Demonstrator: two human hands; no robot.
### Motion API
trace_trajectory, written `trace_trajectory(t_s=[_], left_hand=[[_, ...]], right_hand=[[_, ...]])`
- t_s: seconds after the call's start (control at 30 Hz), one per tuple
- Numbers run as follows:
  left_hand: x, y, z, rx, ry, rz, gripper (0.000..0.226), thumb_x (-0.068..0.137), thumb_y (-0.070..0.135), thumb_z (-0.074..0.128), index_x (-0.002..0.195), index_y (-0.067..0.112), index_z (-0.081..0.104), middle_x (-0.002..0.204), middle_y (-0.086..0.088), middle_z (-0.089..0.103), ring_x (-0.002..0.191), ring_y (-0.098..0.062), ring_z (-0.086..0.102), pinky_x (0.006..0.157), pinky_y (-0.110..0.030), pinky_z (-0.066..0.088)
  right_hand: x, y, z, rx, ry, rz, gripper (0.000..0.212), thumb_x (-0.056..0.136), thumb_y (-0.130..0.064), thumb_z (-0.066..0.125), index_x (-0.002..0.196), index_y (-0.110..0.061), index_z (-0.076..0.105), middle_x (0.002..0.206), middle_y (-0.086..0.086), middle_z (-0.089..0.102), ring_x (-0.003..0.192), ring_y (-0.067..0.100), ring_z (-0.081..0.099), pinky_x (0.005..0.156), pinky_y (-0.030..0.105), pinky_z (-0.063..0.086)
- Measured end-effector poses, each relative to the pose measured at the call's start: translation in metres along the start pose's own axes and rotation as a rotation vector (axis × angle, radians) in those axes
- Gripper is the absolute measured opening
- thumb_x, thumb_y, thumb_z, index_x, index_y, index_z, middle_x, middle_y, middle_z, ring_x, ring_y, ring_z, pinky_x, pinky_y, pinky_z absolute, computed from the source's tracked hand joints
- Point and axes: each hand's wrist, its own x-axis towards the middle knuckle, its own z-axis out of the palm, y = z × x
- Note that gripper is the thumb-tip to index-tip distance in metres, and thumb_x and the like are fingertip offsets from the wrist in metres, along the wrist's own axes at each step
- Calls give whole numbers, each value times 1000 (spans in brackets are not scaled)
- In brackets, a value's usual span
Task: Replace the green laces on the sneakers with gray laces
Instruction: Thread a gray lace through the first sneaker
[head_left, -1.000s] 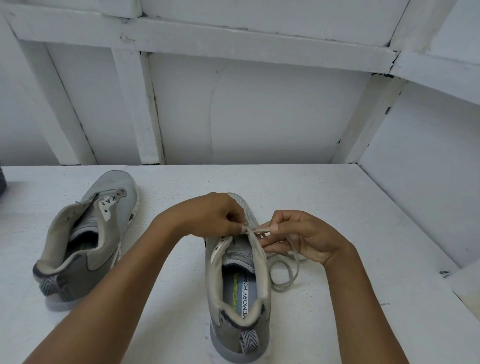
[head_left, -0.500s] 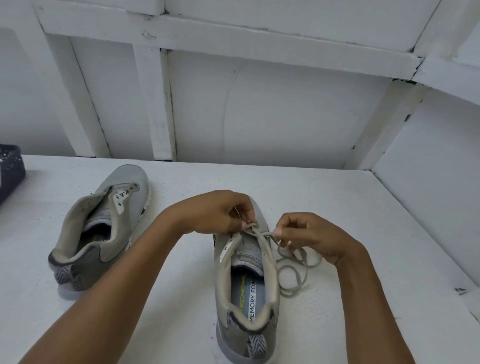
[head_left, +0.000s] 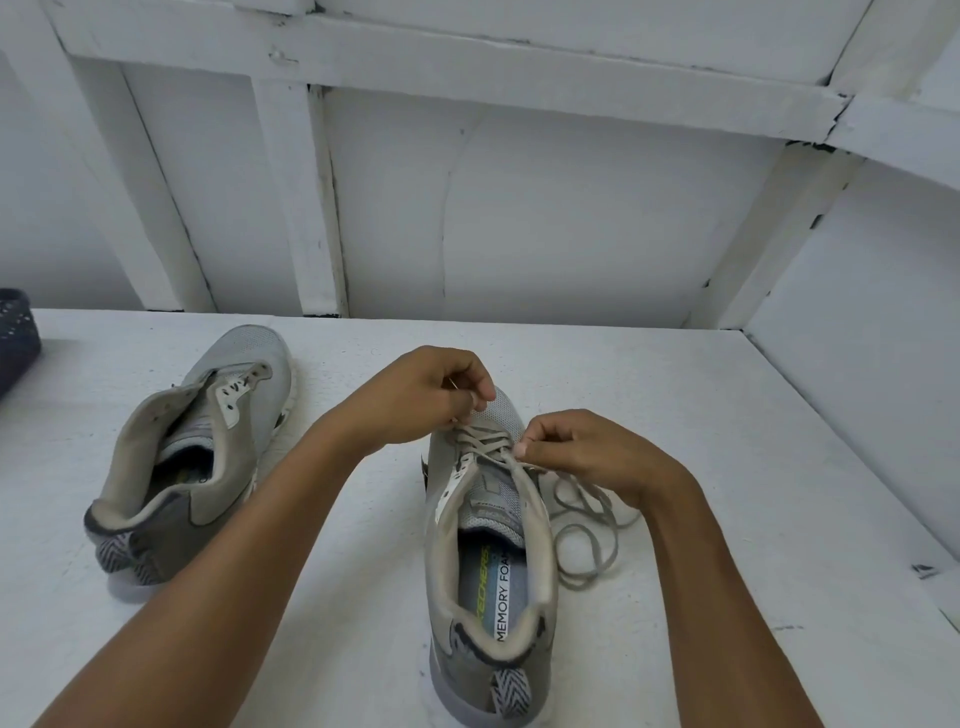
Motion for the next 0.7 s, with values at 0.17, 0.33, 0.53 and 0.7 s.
trace_trajectory(t_s=[0.17,0.33,0.53,0.7], left_hand=[[8,8,3,45,-57,10,22,88,1,59,88,19,71,83,0,73,71,-8,64,74,-33,53],[21,23,14,116,-142,18,14,93,15,60,93,22,73,89,3,73,84,-14,68,85,-37,56],[23,44,38,1,-272,76,28,100,35,56,97,14,74,91,6,74,90,-10,68,87,-31,52],[21,63,41,-256,-258,125,33,98,36,59,85,7,68,89,-2,72,88,-16,68,89,-40,53]], right_hand=[[-7,-6,-23,16,16,42,43,95,-34,64,60,-15,47,57,0,38,54,12,33,58,28,28],[-23,-21,-48,56,107,-31,53,82,-53,63,66,-7,43,65,4,31,64,18,27,66,31,29],[-31,-24,-57,131,284,-128,52,89,-49,59,73,0,58,65,0,49,68,12,49,77,31,44],[-32,-25,-62,278,436,-177,45,92,-46,59,81,-3,68,75,4,64,78,14,62,81,35,50]])
